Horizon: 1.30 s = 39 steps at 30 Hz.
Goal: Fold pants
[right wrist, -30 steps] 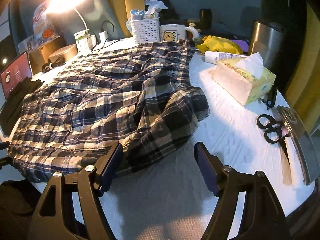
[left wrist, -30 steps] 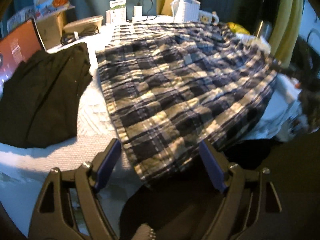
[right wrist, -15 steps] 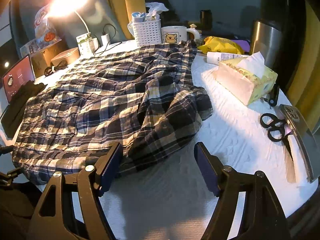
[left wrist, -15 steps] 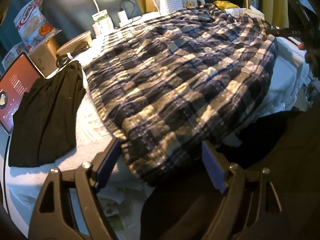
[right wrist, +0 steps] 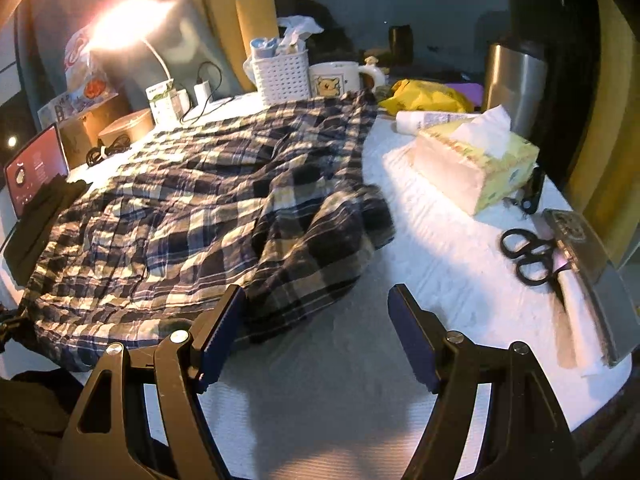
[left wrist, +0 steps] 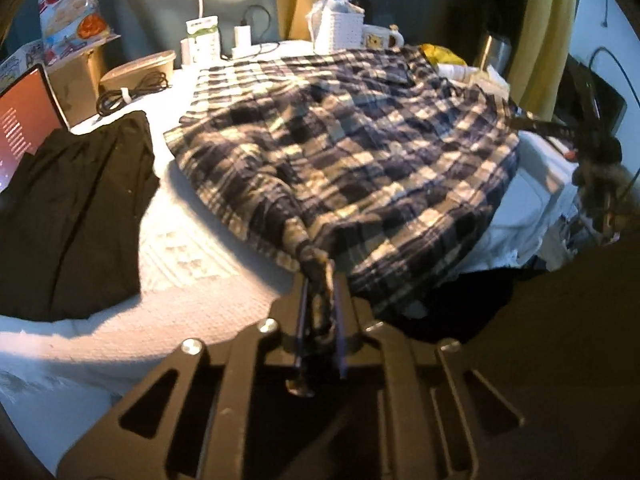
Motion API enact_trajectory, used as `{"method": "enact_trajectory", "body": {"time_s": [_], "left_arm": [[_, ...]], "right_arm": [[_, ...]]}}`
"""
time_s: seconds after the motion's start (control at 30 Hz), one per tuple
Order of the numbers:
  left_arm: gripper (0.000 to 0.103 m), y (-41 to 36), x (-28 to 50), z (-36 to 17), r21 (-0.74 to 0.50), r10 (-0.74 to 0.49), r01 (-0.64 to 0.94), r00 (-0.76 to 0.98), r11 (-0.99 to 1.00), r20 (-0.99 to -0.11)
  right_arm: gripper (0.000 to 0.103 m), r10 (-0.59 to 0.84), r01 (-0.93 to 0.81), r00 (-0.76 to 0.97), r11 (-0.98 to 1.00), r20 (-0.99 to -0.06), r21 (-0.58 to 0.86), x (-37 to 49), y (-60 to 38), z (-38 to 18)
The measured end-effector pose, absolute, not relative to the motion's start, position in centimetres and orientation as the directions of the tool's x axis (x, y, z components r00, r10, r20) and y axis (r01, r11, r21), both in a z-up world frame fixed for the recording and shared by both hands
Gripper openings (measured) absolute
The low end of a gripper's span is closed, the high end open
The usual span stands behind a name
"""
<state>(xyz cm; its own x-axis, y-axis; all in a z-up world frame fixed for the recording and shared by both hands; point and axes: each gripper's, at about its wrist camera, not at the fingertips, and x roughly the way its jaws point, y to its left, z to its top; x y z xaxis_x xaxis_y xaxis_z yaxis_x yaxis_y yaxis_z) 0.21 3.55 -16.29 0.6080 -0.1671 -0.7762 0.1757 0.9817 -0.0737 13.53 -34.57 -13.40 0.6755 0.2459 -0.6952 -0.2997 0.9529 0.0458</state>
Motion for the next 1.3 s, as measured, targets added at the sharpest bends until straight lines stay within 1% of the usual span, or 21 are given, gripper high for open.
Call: {"method": "enact_trajectory", "body": {"time_s": [0.07,0.17,0.27,0.37,0.5,0.53,0.57,0.6,0.63,0.73,0.87,1.07,1.3], "left_arm": [[0.009,4.1,0.4,-15.8,-0.100,-0.183,0.168,0.616,0.981,-0.767],[0.009,5.3,0.8,-14.9,-0.172,-0.232,0.156,0.622,0.973,-0.748],[0.008,6.2,1.2,-13.5,-0.215,-0.271,0.166,0.639,0.962,-0.720],[0.008,6.6,1.5,-11.9,-0.230,-0.293,0.183,0.660,0.956,-0.692],[0.008,7.4,2.2,-10.7,-0.228,-0.290,0.183,0.687,0.956,-0.666],[0.008,7.6,2.6,-10.6,-0.230,-0.287,0.176,0.691,0.957,-0.664],[0.008,7.9,3.0,-10.5,-0.239,-0.290,0.173,0.690,0.956,-0.663],[0.007,8.3,3.5,-10.4,-0.251,-0.297,0.170,0.690,0.953,-0.659],[0.007,8.5,3.9,-10.1,-0.260,-0.301,0.167,0.694,0.951,-0.655],[0.007,9.3,4.8,-9.0,-0.274,-0.303,0.159,0.710,0.948,-0.636],[0.007,10.1,6.1,-7.2,-0.266,-0.295,0.160,0.737,0.950,-0.608],[0.007,11.3,9.2,-3.5,-0.223,-0.270,0.174,0.800,0.959,-0.536],[0.007,12.7,14.6,-0.6,-0.171,-0.231,0.169,0.851,0.971,-0.472]], "right_arm": [[0.077,0.240,-0.302,0.678,0.953,-0.694,0.034,13.6,-34.9,-13.2],[0.077,0.242,-0.321,0.681,0.947,-0.691,0.016,13.9,-35.1,-13.0],[0.077,0.283,-0.361,0.676,0.932,-0.680,0.029,14.8,-35.2,-12.9],[0.077,0.310,-0.364,0.665,0.929,-0.679,0.069,16.5,-35.5,-13.0],[0.076,0.389,-0.393,0.632,0.906,-0.670,0.156,18.7,-36.0,-13.6],[0.059,0.418,-0.412,0.606,0.893,-0.677,0.182,19.3,-36.0,-14.0],[0.034,0.416,-0.414,0.600,0.892,-0.684,0.180,19.5,-35.8,-14.3],[0.017,0.402,-0.404,0.602,0.899,-0.690,0.171,19.8,-35.7,-14.4],[0.017,0.397,-0.404,0.602,0.900,-0.692,0.165,19.9,-35.5,-14.3],[0.017,0.339,-0.402,0.640,0.913,-0.689,0.076,19.3,-34.5,-13.0],[0.017,0.314,-0.376,0.702,0.926,-0.639,0.042,19.3,-34.5,-9.8],[0.017,0.318,-0.361,0.761,0.932,-0.566,0.038,19.9,-34.2,-5.5],[0.017,0.332,-0.338,0.784,0.937,-0.524,0.089,22.5,-33.5,-3.1]]}}
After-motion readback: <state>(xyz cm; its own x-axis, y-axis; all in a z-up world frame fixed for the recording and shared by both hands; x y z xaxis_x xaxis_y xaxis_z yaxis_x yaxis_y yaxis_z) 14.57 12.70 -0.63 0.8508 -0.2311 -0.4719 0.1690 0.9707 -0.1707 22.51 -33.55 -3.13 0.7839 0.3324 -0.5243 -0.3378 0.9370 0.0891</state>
